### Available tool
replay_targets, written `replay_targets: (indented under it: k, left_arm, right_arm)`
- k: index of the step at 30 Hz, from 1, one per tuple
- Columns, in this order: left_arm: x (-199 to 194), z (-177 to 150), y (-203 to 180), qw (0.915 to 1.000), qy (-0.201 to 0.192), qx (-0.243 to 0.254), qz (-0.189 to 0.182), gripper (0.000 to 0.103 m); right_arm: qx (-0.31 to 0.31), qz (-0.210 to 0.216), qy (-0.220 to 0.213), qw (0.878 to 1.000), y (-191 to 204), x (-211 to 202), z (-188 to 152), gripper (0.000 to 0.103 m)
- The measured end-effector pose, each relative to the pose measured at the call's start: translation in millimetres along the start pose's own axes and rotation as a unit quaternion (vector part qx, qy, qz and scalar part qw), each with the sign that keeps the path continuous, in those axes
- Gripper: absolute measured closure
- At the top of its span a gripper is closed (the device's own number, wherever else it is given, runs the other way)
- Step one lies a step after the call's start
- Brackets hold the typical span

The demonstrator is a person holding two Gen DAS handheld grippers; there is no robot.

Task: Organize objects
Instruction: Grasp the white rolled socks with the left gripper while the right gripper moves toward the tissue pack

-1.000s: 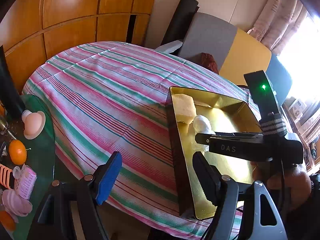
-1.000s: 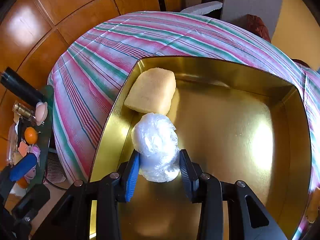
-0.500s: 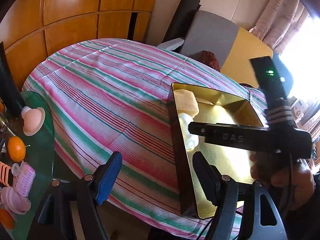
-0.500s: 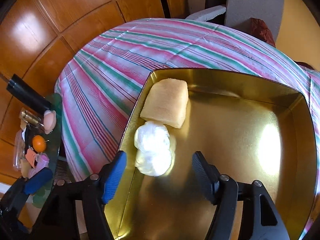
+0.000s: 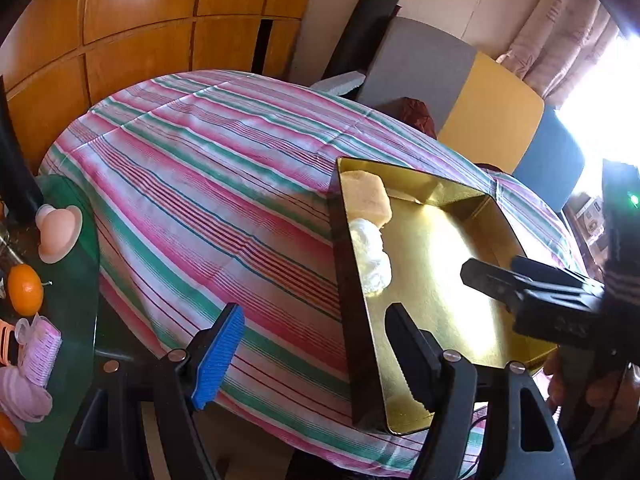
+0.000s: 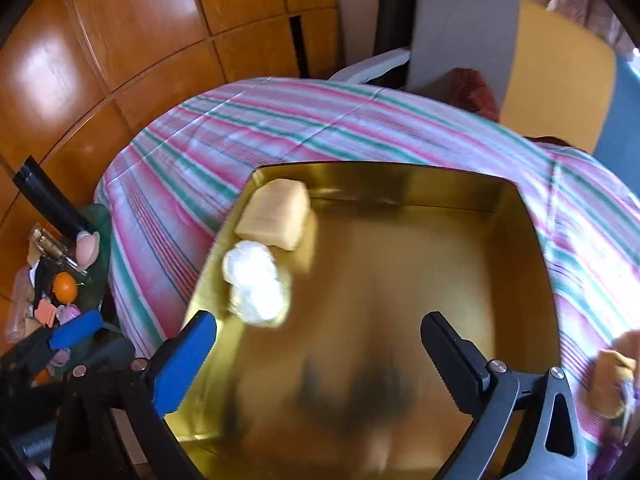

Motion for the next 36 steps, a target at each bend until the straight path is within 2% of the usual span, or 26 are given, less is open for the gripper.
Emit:
replay_targets:
  k: [5, 9, 13, 18, 20, 25, 31, 33, 36]
  left_arm:
    - [-0.2, -2.9, -11.0, 0.9996, -0.001, 0.026, 0.007, 0.03]
    - [0.5, -3.8, -17.7, 0.9992, 0.001, 0.04, -0.001, 0.028]
    - [0.5, -4.5, -24.7, 0.9985, 0.0, 0.054, -0.002, 0.028]
    - [3.7, -8.7, -36.9, 0.997, 0.007, 0.076, -0.007, 0.028]
    - [5.3, -11.4, -41.2, 0.9965, 0.011, 0.082, -0.01, 0.024]
    - [6.2, -15.7, -60.6, 0.9936, 0.01, 0.111, -0.017, 0.022]
    - [4.9, -18.2, -96.8, 0.9858, 0.007, 0.159, -0.053, 0.021]
    - [1.9, -20.2, -112.8, 0.98, -0.005, 0.185, -0.075, 0.021]
    - [0.3, -22.7, -136.9, 0.9715, -0.006, 0.208, -0.113, 0.019]
  right_arm:
    - [0.017, -0.014, -0.003, 1.0, -23.3, -15.3, -21.8, 0.0]
    - [0.043, -0.018, -0.013, 0.999, -45.0, -32.2, -39.3, 0.0]
    - [0.077, -0.03, -0.027, 0.996, -80.4, -56.0, -57.5, 0.0]
    - [0.129, -0.079, -0.034, 0.988, -139.0, -86.3, -86.5, 0.0]
    - [0.151, -0.107, -0.036, 0.982, -165.8, -100.1, -99.1, 0.0]
    - [0.217, -0.187, -0.049, 0.957, -234.7, -143.8, -136.3, 0.0]
    - [0.298, -0.24, -0.059, 0.922, -304.5, -192.6, -188.2, 0.0]
    - [0.326, -0.248, -0.062, 0.91, -321.3, -204.1, -206.7, 0.0]
    - [0.387, -0.229, -0.082, 0.889, -344.0, -218.8, -235.6, 0.0]
Point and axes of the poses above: each gripper's, at about its wrist camera, not at the fingertips, and x roughly the way its jaws point, y to its left, z to its top, the point moved 3 cm from there along x, roughly the way its jaws point, and after that the axes turned 5 degrees about -z, right-handed, at the moved point
